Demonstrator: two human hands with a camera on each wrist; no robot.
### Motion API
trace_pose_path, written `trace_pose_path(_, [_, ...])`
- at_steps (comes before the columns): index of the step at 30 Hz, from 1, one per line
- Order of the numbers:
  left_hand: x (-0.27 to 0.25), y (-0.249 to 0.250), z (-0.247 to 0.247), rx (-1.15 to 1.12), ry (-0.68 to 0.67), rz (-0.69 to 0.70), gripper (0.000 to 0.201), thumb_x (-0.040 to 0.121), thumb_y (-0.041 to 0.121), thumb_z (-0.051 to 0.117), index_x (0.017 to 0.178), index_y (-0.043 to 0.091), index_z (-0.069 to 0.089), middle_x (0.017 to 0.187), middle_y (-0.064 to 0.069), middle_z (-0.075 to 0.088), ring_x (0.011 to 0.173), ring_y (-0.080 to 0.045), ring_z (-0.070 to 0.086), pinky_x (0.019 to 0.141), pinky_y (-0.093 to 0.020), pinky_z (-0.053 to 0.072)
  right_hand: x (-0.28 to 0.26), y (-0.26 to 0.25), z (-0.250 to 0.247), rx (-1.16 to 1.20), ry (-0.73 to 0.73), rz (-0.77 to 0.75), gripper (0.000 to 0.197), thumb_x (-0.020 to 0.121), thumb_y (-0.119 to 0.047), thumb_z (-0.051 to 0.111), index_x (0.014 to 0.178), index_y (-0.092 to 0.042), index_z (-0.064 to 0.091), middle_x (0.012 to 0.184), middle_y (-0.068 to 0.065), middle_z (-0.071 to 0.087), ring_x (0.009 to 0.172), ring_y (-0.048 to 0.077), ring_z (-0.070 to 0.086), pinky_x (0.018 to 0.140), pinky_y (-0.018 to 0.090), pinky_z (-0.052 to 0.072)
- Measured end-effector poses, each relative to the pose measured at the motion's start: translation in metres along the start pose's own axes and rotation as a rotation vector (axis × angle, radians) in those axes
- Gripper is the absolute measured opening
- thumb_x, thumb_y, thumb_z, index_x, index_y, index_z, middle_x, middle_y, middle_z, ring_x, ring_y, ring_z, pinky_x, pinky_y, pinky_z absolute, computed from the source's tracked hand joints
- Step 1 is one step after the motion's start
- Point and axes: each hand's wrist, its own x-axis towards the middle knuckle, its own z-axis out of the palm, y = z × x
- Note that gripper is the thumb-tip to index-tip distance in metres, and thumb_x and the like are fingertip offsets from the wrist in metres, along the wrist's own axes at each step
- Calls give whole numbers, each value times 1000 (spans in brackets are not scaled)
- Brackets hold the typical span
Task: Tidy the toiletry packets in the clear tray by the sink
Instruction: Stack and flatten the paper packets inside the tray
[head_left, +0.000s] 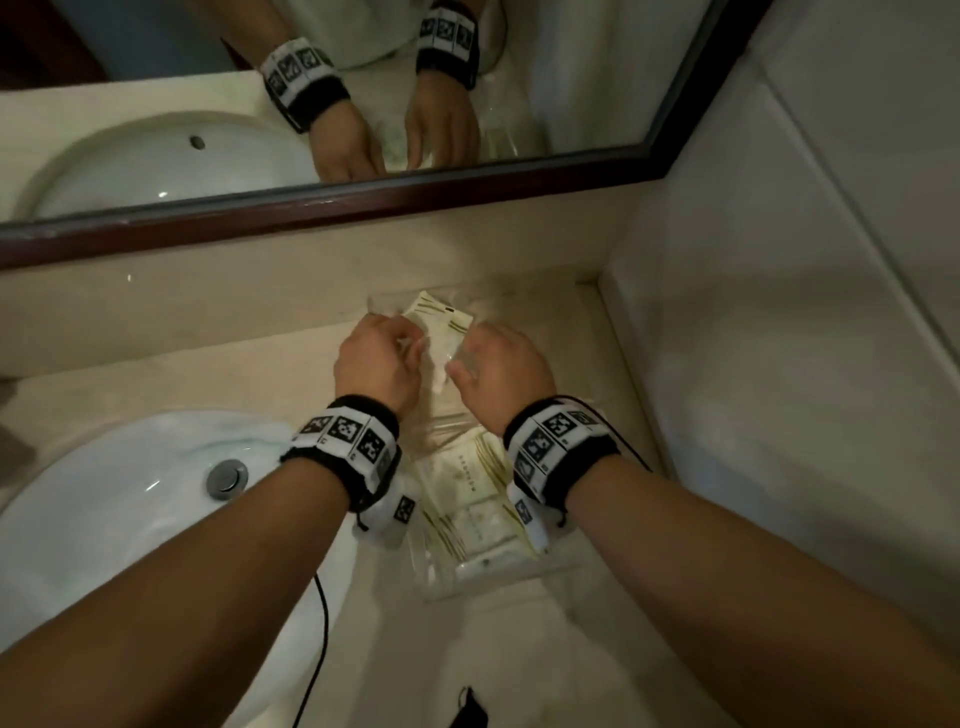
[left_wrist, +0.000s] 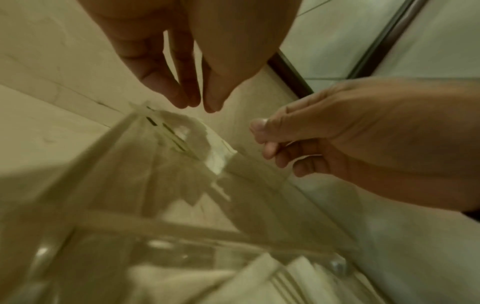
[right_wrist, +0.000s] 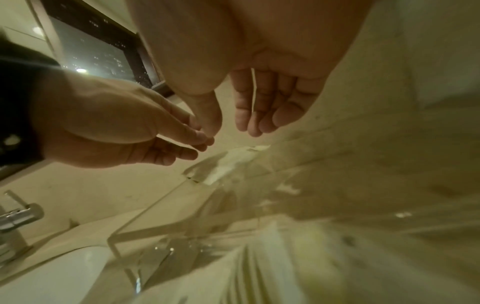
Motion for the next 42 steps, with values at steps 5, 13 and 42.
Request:
trace_pose_path(5, [28, -11, -3, 21, -19, -102, 28, 90, 7, 52, 103, 21, 73, 119, -8, 65, 105, -32, 62, 89, -35, 49, 32, -17, 19, -20, -52, -76, 35, 89, -27, 63, 118, -8, 60, 122, 11, 56, 112, 29, 51, 93, 37, 45])
trace_pose_path(13, [48, -11, 4, 179, -129, -154, 20, 91, 18, 58, 108, 24, 66, 105, -16, 69, 97, -38, 64, 82, -35, 50, 52, -12, 38, -119, -43, -82, 16, 87, -9, 62, 102, -8, 66, 116, 6, 61, 99, 29, 56, 82, 36, 49])
trace_pose_path(42, [-113, -6, 34, 255, -586, 105, 21, 97, 30, 52, 105, 30, 71, 112, -1, 68, 103, -25, 62, 85, -32, 48, -132, 67, -3, -170, -166, 356, 18, 88, -8, 47, 98, -1, 60, 120, 16, 60, 97, 32, 62, 75, 31, 46])
